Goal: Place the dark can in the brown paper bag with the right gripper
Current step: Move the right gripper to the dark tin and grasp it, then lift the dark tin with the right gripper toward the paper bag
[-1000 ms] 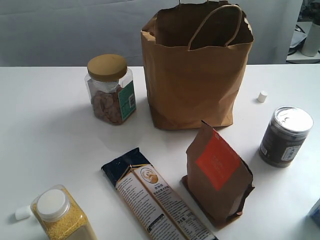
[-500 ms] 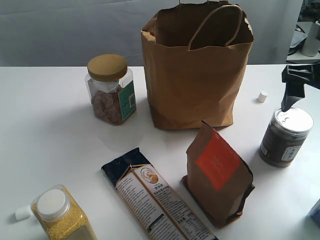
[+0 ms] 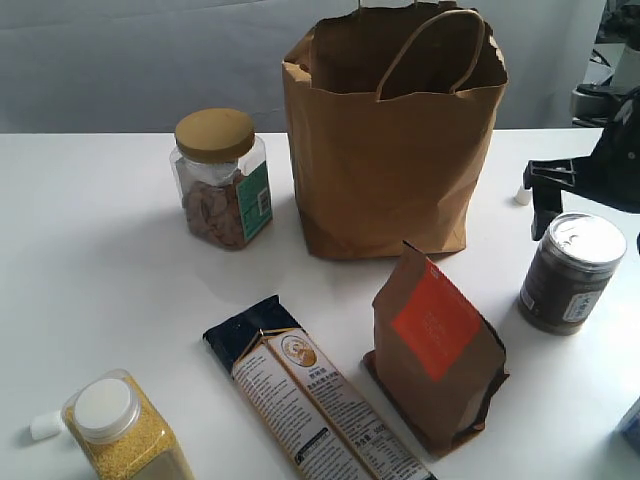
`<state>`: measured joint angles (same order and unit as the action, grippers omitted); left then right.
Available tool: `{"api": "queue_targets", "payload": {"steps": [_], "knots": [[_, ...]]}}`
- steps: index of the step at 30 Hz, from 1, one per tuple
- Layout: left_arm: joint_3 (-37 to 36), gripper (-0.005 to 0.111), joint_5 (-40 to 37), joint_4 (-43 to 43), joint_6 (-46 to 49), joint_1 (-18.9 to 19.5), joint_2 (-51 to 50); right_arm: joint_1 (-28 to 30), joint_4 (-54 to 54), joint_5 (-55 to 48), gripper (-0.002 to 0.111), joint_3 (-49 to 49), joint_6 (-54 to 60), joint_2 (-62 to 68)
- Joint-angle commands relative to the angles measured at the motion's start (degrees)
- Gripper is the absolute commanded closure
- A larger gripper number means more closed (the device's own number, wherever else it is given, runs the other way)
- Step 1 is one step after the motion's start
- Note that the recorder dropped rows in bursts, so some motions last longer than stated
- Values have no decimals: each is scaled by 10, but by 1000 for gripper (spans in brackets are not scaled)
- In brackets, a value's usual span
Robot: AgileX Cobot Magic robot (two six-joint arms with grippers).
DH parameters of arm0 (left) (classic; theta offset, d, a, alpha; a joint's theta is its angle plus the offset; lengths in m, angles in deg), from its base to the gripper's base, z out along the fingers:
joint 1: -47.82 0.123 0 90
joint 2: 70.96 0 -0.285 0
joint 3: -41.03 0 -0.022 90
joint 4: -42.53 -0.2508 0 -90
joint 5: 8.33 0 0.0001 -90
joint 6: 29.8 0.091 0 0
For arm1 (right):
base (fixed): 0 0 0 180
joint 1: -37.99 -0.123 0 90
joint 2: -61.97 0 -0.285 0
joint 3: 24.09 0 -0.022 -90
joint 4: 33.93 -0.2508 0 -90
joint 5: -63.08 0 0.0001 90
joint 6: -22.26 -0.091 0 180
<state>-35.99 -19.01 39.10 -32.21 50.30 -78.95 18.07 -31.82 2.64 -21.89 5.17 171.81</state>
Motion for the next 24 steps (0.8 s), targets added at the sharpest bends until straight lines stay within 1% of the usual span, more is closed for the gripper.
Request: {"api": "queue_targets", "payload": {"steps": [1,2,3,4,5,6,8,12,13,15,17,19,24], "knots": [[-2,107,2,-1,-2,-3,2,-1,9,31,24,-4,-1,30],[-2,107,2,-1,-2,-3,2,-1,9,33,45,-4,-1,32],[-2,107,2,-1,-2,-3,2,-1,9,33,59,-4,-1,32],[-2,107,2,-1,-2,-3,2,-1,9,32,89,-4,-3,30],[-2,107,2,-1,-2,-3,2,-1,9,32,100,-4,-3,29],[-2,107,2,-1,-2,-3,2,-6,9,33,108,-4,-1,22],[-2,107,2,-1,-2,-3,2,-14,19,56,108,1,-1,-12],[-2,107,2,-1,-2,-3,2,-32,50,197,108,84,-35,-142],[-2,107,2,-1,-2,-3,2,-41,70,241,108,114,-56,-187],[-2,107,2,-1,-2,-3,2,-52,126,297,108,148,-109,-256],[-2,107,2,-1,-2,-3,2,-66,185,333,108,157,-163,-311],[-2,107,2,-1,-2,-3,2,-76,215,370,108,157,-185,-338],[-2,107,2,-1,-2,-3,2,-81,229,492,108,156,-193,-349]]}}
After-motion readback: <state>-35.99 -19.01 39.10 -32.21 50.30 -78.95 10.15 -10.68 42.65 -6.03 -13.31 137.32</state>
